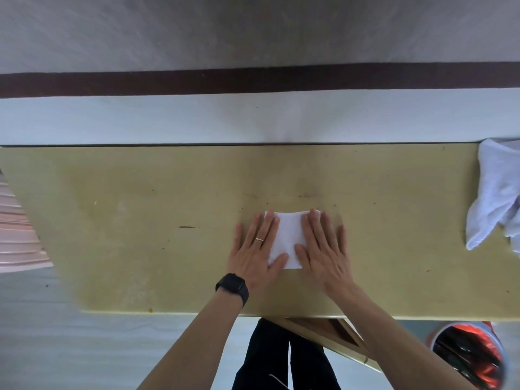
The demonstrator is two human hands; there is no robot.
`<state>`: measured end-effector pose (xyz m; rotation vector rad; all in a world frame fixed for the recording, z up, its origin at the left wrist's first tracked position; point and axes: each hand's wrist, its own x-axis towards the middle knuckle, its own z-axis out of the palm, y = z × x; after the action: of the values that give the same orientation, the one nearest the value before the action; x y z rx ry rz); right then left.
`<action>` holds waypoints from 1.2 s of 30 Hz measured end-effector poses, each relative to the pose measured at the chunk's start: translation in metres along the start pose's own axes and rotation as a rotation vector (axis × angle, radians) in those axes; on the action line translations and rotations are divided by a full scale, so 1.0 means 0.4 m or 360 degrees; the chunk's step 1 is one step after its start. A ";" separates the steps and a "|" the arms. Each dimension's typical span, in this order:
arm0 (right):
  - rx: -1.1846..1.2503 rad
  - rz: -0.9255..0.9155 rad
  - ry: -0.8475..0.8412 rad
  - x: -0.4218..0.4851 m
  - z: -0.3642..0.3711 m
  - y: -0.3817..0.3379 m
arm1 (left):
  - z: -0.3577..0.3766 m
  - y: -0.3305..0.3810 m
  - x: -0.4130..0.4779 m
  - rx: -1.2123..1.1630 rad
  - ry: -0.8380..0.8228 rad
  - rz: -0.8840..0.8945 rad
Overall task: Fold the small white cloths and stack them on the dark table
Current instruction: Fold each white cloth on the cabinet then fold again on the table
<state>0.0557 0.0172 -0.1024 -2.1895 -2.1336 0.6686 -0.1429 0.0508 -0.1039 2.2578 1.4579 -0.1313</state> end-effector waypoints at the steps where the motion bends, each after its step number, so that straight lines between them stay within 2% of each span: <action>1: 0.0049 0.0027 0.0039 -0.005 -0.009 -0.001 | -0.008 0.004 -0.002 -0.0028 0.0029 0.0004; 3: 0.0233 0.0203 0.0142 -0.011 -0.039 -0.012 | -0.032 0.020 -0.006 -0.0118 0.0137 -0.0107; 6: 0.0574 0.0703 0.0225 -0.001 -0.088 -0.043 | -0.087 0.068 0.006 -0.0422 0.0204 -0.0655; 9: 0.0784 0.1025 0.0124 0.043 -0.122 -0.066 | -0.140 0.114 0.046 -0.0648 0.0139 -0.1105; 14: 0.0881 0.1230 -0.0087 0.096 -0.146 -0.089 | -0.141 0.128 0.098 -0.0870 -0.0034 -0.1417; 17: 0.1160 0.1321 -0.0161 0.102 -0.148 -0.079 | -0.138 0.119 0.108 -0.1110 -0.0043 -0.1501; 21: 0.1362 0.1216 -0.0221 0.080 -0.148 -0.057 | -0.159 0.104 0.096 -0.1481 -0.0043 -0.1455; 25: 0.1537 0.0984 -0.0094 0.041 -0.203 -0.052 | -0.211 0.104 0.059 -0.1801 0.0040 -0.1335; 27: 0.1501 0.0814 0.0001 0.022 -0.254 -0.056 | -0.252 0.105 0.033 -0.1862 0.0088 -0.1179; 32: 0.1150 0.0281 0.0196 -0.019 -0.426 -0.111 | -0.388 0.104 -0.028 -0.1600 -0.0004 -0.0655; 36: 0.0682 -0.0235 0.0271 -0.050 -0.582 -0.186 | -0.538 0.148 -0.077 -0.1096 0.0236 -0.0270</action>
<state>0.0569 0.0692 0.1372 -1.7802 -1.8379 0.8060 -0.1381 0.0939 0.1171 1.6107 1.4740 0.4322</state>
